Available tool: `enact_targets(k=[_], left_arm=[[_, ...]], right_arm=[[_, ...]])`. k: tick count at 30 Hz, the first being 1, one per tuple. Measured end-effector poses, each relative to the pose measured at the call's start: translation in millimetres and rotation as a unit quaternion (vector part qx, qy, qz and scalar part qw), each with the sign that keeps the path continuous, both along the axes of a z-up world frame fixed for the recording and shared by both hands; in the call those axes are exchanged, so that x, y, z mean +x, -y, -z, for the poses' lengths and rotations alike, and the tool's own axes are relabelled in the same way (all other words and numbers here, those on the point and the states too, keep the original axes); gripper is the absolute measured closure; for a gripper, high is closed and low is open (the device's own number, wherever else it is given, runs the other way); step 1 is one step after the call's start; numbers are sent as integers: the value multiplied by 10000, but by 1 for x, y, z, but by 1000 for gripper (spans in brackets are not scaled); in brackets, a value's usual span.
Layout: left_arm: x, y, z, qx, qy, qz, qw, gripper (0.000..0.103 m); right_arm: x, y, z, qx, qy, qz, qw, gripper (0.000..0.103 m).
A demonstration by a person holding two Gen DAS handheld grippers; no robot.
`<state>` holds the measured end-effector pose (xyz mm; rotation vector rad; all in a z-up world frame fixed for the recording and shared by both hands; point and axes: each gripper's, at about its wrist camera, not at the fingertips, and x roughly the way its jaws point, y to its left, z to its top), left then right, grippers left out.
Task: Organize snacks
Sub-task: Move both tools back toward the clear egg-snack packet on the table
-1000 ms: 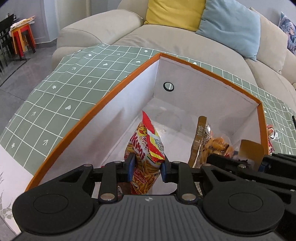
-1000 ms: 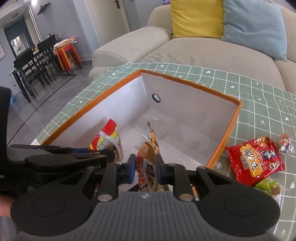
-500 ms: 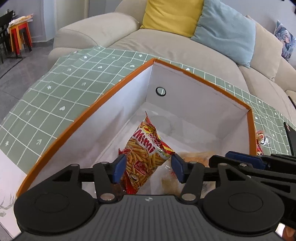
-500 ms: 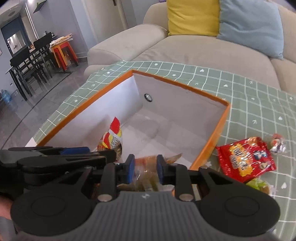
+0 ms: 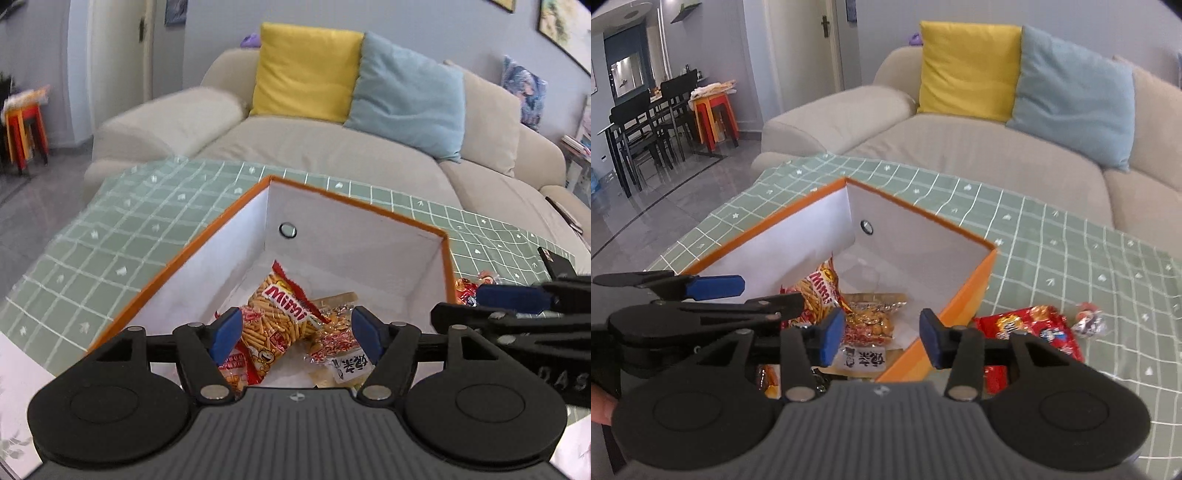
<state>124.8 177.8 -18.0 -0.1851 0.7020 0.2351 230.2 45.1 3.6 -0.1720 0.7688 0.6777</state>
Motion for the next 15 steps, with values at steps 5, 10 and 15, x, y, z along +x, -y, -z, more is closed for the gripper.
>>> enact_targets(k=[5, 10, 15], left_arm=[[-14, 19, -12, 339, 364, 180, 9986, 24], [-24, 36, -18, 170, 536, 407, 9976, 25], [-38, 53, -24, 28, 668, 501, 9965, 29]], right_arm=[[-23, 22, -10, 91, 288, 133, 9995, 48], [-46, 51, -16, 136, 481, 333, 9982, 43], [-65, 86, -19, 185, 619, 659, 9957, 39]])
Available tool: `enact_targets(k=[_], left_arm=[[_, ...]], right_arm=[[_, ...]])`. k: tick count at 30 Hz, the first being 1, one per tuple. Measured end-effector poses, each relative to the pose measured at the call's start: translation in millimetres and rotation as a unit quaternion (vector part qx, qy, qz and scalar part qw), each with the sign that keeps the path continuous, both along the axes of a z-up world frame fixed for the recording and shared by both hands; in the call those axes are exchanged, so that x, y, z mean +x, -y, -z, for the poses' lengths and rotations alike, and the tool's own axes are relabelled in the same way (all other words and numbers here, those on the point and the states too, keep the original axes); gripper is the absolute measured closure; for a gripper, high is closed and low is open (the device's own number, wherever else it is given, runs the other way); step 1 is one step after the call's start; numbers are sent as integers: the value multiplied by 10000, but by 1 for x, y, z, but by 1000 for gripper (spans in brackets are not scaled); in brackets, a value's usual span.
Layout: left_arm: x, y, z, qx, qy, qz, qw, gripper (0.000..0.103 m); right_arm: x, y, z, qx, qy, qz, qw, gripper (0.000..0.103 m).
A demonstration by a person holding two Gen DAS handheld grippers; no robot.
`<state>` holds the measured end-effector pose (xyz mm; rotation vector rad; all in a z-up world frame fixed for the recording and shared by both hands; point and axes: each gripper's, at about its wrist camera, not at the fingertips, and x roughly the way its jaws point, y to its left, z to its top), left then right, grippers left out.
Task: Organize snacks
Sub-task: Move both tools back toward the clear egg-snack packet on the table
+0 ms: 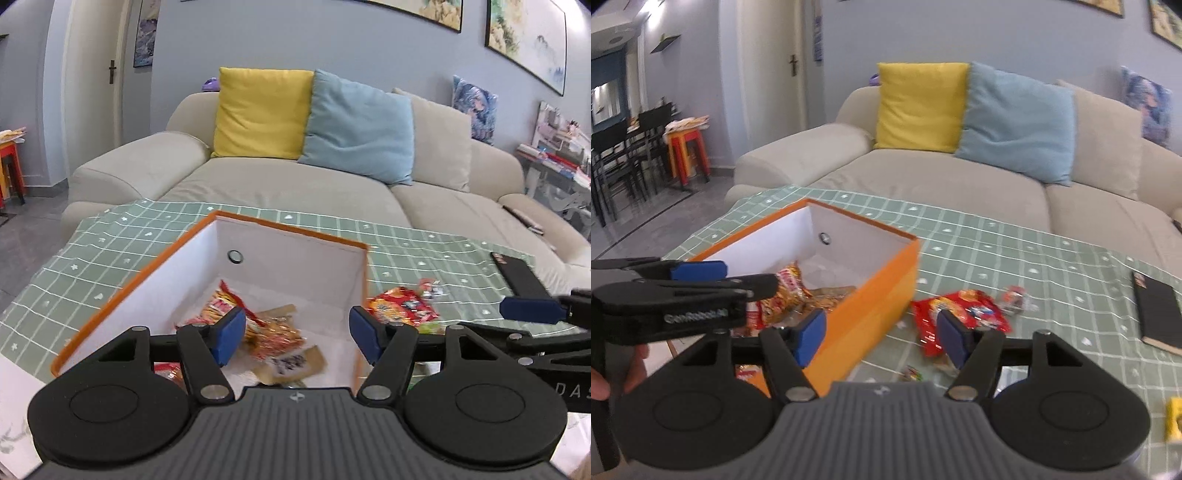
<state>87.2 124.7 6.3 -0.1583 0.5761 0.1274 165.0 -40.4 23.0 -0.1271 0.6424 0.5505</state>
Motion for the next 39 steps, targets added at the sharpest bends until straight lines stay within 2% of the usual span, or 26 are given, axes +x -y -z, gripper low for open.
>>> enact_targets(k=[6, 13, 20, 26, 33, 37, 39], left_arm=[[-16, 37, -10, 101, 161, 339, 9992, 31], [-20, 86, 5, 178, -484, 1039, 9933, 34], [-17, 111, 32, 349, -1144, 1714, 9779, 33], [-22, 115, 64, 291, -1697, 1967, 9652, 32], [-24, 128, 86, 861, -1935, 2169, 9529, 31], [-20, 128, 96, 852, -2160, 2235, 9466, 31], [-18, 128, 100, 821, -2290, 2279, 9428, 31]], right_arm=[[-21, 40, 2, -49, -38, 412, 9991, 38], [-34, 78, 16, -284, -354, 811, 9957, 38], [-40, 110, 53, -588, -991, 1025, 9880, 36], [-41, 118, 78, -538, -1555, 1061, 9806, 36], [-39, 106, 103, -716, -1883, 823, 9760, 36], [-37, 103, 109, -696, -2040, 772, 9734, 39], [-36, 102, 111, -702, -2098, 751, 9723, 48]])
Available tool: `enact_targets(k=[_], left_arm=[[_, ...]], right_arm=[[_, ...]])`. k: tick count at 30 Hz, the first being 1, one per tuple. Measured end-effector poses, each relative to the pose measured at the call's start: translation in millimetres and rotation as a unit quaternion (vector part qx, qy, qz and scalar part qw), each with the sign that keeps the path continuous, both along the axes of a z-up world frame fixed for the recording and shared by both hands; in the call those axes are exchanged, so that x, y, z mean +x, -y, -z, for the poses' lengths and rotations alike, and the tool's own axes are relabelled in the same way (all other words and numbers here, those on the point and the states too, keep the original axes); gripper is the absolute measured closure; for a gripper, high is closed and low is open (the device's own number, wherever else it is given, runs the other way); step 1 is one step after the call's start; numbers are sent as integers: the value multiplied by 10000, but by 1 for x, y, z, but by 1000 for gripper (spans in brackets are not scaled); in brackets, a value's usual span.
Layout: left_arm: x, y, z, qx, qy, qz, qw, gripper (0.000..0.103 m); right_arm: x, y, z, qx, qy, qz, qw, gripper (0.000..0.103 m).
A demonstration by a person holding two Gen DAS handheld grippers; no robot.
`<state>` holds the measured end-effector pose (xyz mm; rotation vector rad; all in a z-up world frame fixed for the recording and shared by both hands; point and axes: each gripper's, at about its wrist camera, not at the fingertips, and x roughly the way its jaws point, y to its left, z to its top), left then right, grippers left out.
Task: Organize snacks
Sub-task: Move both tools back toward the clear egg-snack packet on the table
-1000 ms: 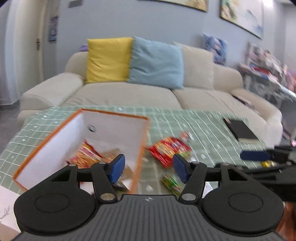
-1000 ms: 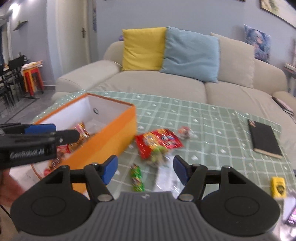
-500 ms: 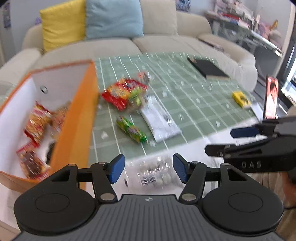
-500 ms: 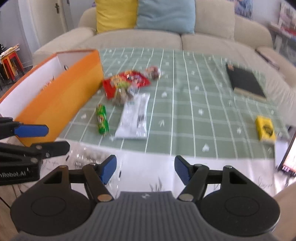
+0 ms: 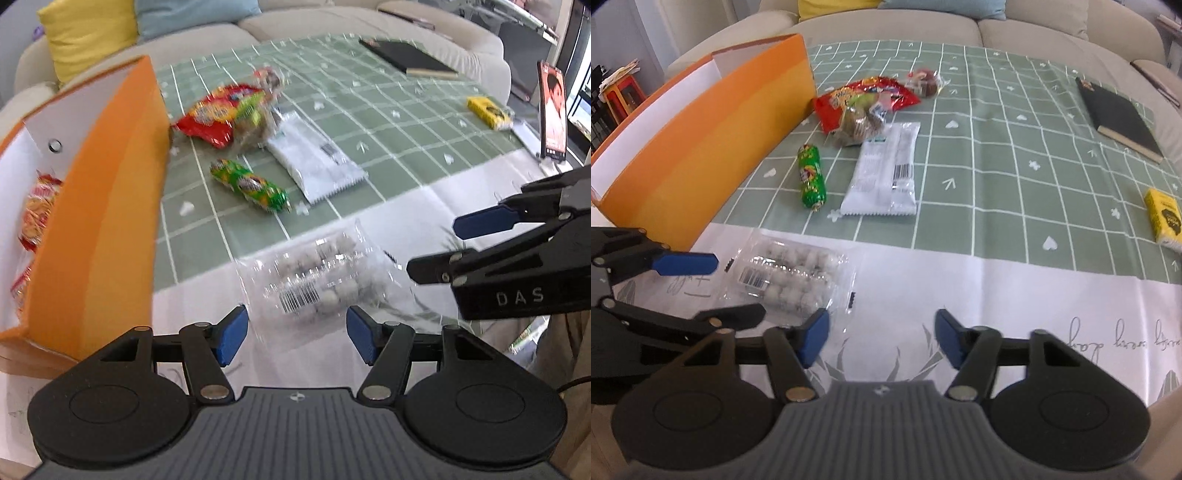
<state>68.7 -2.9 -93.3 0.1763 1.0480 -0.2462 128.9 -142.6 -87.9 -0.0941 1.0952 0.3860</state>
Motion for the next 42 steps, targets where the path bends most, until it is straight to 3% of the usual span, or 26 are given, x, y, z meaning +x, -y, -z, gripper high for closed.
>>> enact_targets(k=[5, 10, 15, 19, 21, 23, 24, 25, 28, 34, 42], left_arm=[[1, 4, 7, 56, -123, 78, 9999, 37], [5, 5, 8, 158, -48, 64, 9998, 60], [6, 3, 7, -236, -232, 112, 9994, 83], [2, 5, 7, -651, -450, 341, 9963, 84], [1, 7, 5, -597, -354, 354, 9970, 82], [0, 8, 2, -428, -134, 363, 9983, 63], [-1, 9, 0, -352, -13, 371, 9987, 47], [-1, 9, -1, -291, 105, 388, 9988, 38], [1, 13, -6, -97, 346, 614, 9975, 31], [21, 20, -11, 251, 448, 1289, 9903, 20], [40, 26, 7, 222, 285, 1888, 9814, 18]], right_arm=[[-1, -4, 6, 35, -192, -167, 9997, 54], [0, -10, 12, -65, -272, -247, 9993, 60], [9, -13, 15, -133, -116, -105, 9998, 62], [14, -10, 15, -66, -76, 97, 9999, 64], [16, -6, 13, -53, -49, 231, 9997, 64], [17, -4, 12, -77, -3, 335, 9994, 64], [17, -2, 12, -64, 0, 392, 9992, 64], [18, 0, 11, -36, -4, 452, 9990, 64], [20, 5, 10, 16, -27, 595, 9982, 63], [24, 14, 7, 193, -30, 860, 9961, 63], [30, 18, 10, 290, -39, 982, 9947, 63]])
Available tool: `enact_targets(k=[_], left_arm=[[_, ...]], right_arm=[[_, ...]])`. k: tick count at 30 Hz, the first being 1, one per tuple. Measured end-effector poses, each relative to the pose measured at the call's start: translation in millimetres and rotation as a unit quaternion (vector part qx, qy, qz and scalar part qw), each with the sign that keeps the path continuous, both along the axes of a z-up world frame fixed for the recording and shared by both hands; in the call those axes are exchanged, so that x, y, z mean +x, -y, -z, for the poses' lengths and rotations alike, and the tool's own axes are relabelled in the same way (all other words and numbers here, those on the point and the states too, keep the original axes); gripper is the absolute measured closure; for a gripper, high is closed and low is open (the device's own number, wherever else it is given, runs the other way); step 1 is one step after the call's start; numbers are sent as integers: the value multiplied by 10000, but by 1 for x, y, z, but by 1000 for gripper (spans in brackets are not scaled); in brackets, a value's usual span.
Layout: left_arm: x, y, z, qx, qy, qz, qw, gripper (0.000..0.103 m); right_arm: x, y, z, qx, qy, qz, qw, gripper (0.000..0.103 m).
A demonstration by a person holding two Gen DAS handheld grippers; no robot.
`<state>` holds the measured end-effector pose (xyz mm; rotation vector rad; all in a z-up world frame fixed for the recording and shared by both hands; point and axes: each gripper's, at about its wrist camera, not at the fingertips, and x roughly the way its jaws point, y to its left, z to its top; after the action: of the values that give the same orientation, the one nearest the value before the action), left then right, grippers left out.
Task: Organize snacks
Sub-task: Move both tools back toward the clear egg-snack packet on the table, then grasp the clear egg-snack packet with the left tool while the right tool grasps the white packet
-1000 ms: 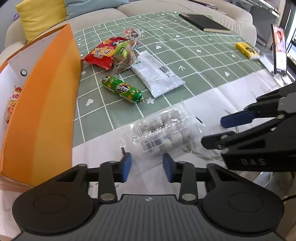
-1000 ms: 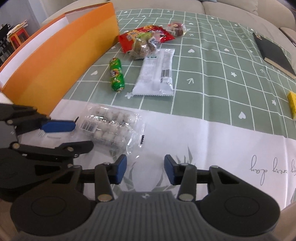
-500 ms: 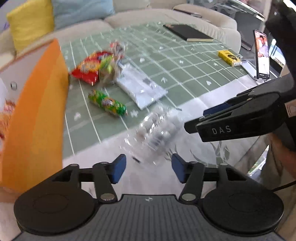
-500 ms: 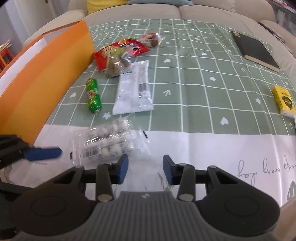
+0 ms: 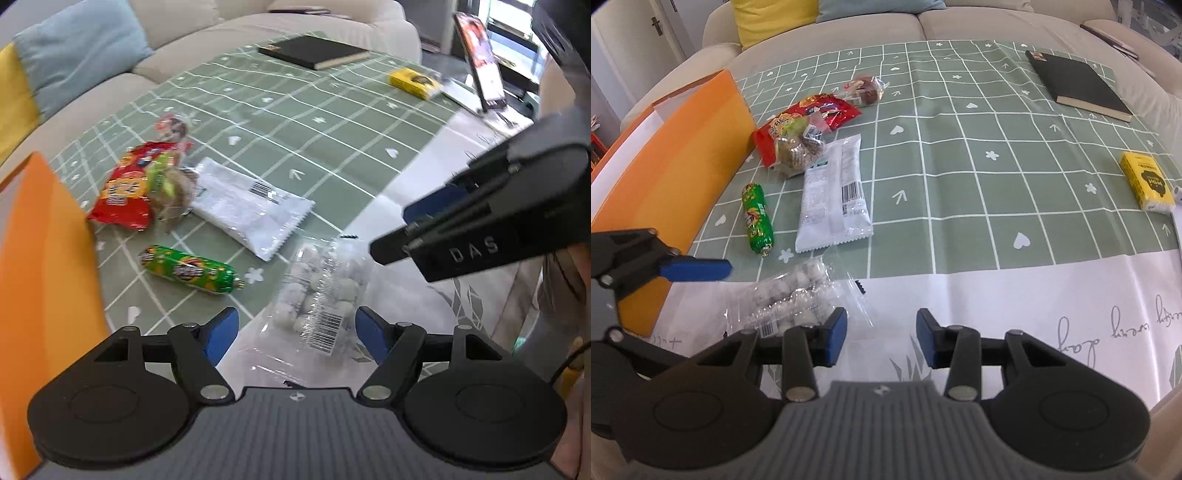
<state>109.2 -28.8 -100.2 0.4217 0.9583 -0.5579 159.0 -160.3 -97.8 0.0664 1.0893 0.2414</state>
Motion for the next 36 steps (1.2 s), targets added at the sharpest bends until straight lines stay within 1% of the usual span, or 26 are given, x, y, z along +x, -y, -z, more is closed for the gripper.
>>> enact_targets(k=[4, 7, 9, 10, 11, 12, 13, 20, 23, 25, 29, 32, 36], left_arm=[[2, 3, 6, -60, -33, 136, 9999, 18], [7, 4, 11, -146, -150, 94, 9997, 16], [7, 4, 12, -214, -138, 43, 9997, 16], [7, 4, 13, -240, -158, 22, 9996, 20], [7, 3, 12, -267, -190, -30, 9995, 22], [8, 3, 11, -283, -195, -141, 9993, 27], [8, 2, 11, -299, -212, -253, 9990, 30], [3, 3, 7, -304, -269, -956, 9946, 37], [-1, -1, 5, -371, -344, -1283, 9905, 38], [-6, -6, 0, -420, -320, -1417, 9885, 38], [-15, -16, -15, -643, -160, -1698, 9832, 38], [-16, -27, -24, -797, 43, -2089, 9747, 38], [-10, -36, -31, -866, 317, -2521, 9633, 38]], right_arm=[[2, -3, 3, 11, 9, -45, 10000, 64], [3, -6, 4, 34, 67, -95, 9999, 66], [4, -6, 5, 79, 78, -103, 9999, 67], [4, -5, 5, 93, 83, -99, 9999, 67], [4, -4, 5, 119, 83, -101, 9998, 67], [4, -4, 5, 137, 83, -93, 9998, 67], [4, -4, 5, 140, 91, -89, 9998, 67], [0, -8, 4, 179, 119, -214, 9995, 67], [-2, -9, 0, 225, 193, -260, 9992, 67], [-4, -8, -5, 265, 310, -286, 9988, 66], [-5, -6, -13, 345, 524, -248, 9977, 59], [-3, -4, -18, 399, 605, -171, 9972, 55], [6, -4, -20, 502, 485, -132, 9975, 51]])
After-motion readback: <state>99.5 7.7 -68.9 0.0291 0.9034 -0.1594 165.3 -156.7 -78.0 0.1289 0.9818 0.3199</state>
